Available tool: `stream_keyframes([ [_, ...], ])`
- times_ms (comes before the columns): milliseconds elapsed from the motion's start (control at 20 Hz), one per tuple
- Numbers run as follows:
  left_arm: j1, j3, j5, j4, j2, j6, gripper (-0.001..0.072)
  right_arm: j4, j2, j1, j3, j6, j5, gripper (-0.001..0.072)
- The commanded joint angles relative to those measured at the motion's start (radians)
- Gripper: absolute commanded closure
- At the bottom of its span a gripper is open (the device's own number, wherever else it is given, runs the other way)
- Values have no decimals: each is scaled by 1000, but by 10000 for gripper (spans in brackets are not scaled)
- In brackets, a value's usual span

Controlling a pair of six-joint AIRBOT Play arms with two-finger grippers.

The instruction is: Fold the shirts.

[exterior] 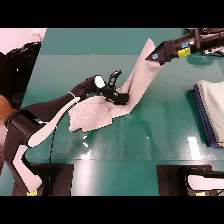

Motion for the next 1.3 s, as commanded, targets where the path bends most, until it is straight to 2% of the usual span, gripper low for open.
stream_keyframes([
  [0,-5,19,-86,103,4,40,687,9,2,64,14,-9,-35,700],
  [250,41,19,-174,369,174,11,686,4,-11,137,13,-27,-48,700],
  [450,221,19,-298,515,370,10,686,15,-62,240,13,-27,-74,700],
  [700,489,19,-314,564,607,10,686,159,-203,475,14,-115,-276,697],
  [750,527,19,-314,564,637,10,685,182,-235,519,14,-130,-306,666],
  [850,586,19,-320,564,680,10,685,206,-288,588,14,-169,-311,185],
  [900,605,18,-328,563,693,10,685,204,-304,603,14,-169,-286,110],
  [950,616,18,-342,563,698,10,685,194,-310,604,14,-167,-252,131],
  [1050,616,11,-372,562,698,11,685,99,-302,576,13,-152,-175,290],
  [1250,616,11,-377,518,698,11,685,-177,-278,449,13,-62,-46,289],
])
